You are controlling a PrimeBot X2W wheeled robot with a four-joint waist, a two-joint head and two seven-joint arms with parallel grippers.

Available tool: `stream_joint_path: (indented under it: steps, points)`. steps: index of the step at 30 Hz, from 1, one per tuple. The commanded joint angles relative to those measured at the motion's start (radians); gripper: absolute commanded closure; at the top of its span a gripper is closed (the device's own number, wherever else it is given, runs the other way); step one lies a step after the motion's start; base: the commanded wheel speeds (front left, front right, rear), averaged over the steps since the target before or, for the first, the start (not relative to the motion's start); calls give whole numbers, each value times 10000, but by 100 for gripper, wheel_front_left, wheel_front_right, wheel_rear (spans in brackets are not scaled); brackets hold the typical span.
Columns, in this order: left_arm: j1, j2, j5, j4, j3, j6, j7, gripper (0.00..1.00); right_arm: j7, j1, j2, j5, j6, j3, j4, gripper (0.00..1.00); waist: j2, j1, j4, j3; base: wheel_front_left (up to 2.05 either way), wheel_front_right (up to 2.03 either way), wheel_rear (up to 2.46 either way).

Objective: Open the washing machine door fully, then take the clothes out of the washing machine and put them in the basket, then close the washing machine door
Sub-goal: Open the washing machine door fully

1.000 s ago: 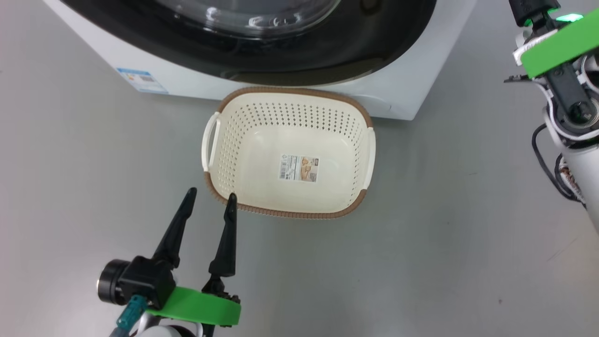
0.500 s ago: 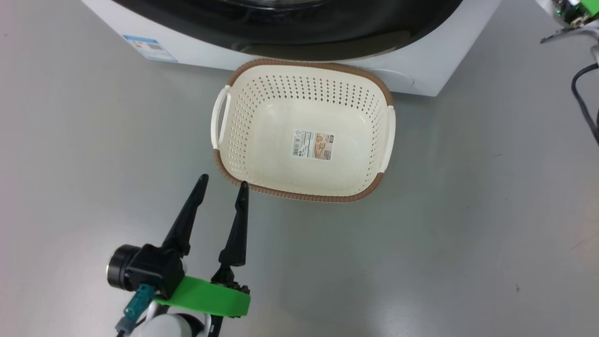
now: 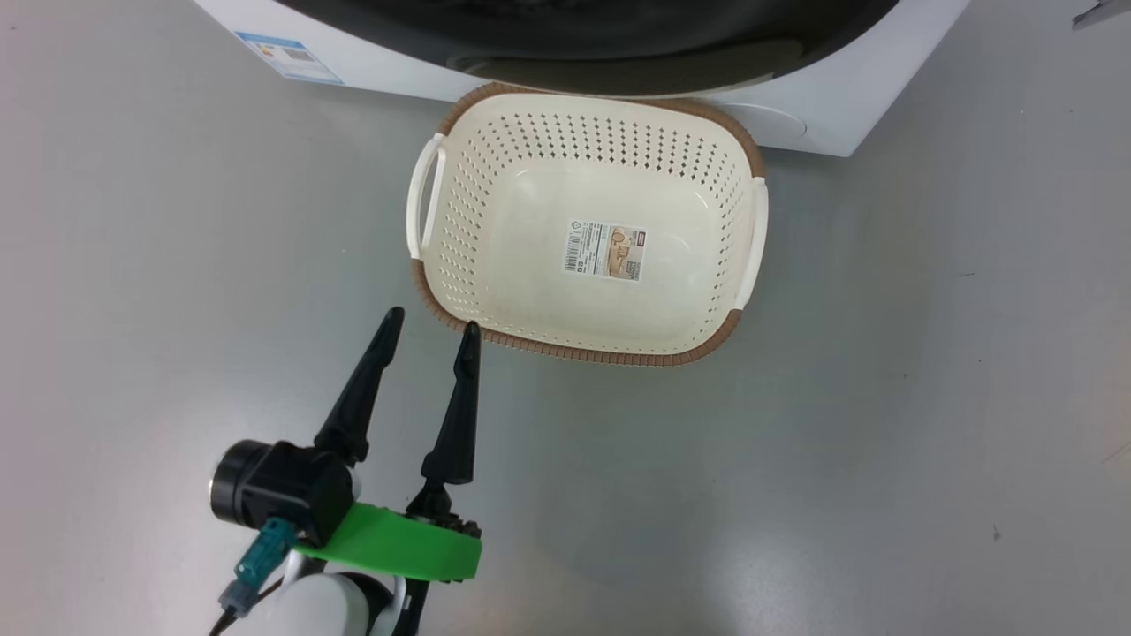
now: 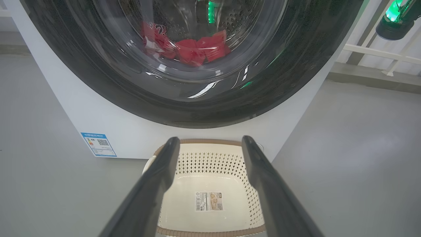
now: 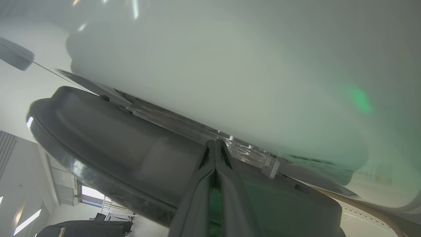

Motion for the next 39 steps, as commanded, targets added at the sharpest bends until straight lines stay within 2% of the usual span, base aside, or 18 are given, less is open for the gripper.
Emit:
stream_joint_path:
  steps: [1, 10, 22, 39]
  points:
    - [-59, 137, -76, -200, 239, 87, -90, 0, 200, -69, 275, -91, 6, 138, -162, 100, 0, -1, 30, 6, 0, 0, 0]
    - [37, 137, -152, -156, 183, 155, -90, 0, 735, 389, 372, -1, 6, 85, -322, 100, 0, -1, 80, -339, 0, 0, 0]
    - [451, 137, -56, -82, 288, 121, -90, 0, 1372, 2036, 696, 57, 6, 18, -1243, 100, 0, -1, -208, -1255, 0, 0, 0]
    - [1026, 137, 62, -57, 482, 58, -90, 0, 2090, 3730, 1131, -221, 6, 146, -2559, 100, 0, -1, -180, -2014, 0, 0, 0]
